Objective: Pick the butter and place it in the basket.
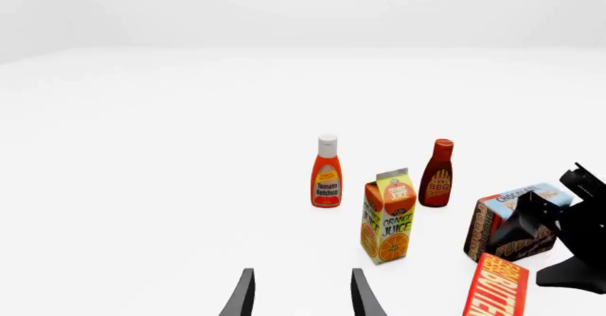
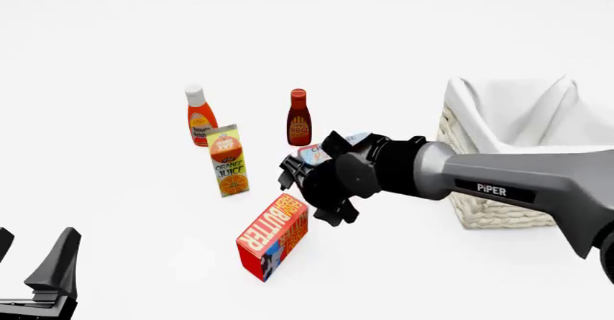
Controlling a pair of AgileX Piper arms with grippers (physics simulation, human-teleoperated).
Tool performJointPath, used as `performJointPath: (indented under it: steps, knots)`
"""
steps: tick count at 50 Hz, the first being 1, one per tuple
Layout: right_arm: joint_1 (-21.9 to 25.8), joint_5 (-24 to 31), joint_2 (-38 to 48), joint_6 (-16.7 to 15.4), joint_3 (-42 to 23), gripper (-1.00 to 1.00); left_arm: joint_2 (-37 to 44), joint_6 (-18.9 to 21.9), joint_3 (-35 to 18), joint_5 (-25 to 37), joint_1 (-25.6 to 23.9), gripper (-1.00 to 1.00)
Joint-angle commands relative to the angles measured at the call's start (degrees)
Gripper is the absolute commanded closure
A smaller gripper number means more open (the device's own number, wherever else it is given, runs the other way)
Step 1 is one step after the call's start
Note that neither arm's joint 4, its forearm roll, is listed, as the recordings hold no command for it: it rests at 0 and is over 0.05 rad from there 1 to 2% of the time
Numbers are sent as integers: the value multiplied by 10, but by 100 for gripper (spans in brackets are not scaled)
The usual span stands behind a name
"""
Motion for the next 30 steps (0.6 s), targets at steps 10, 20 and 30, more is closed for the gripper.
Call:
performJointPath:
  steps: [10,20,30]
  knots:
    - [7,-1,26,12,-15,-100,0,0,0,0,0,-100]
    - [11,-1,33,16,-16,-100,0,0,0,0,0,-100]
    - [16,5,37,18,-23,-100,0,0,0,0,0,-100]
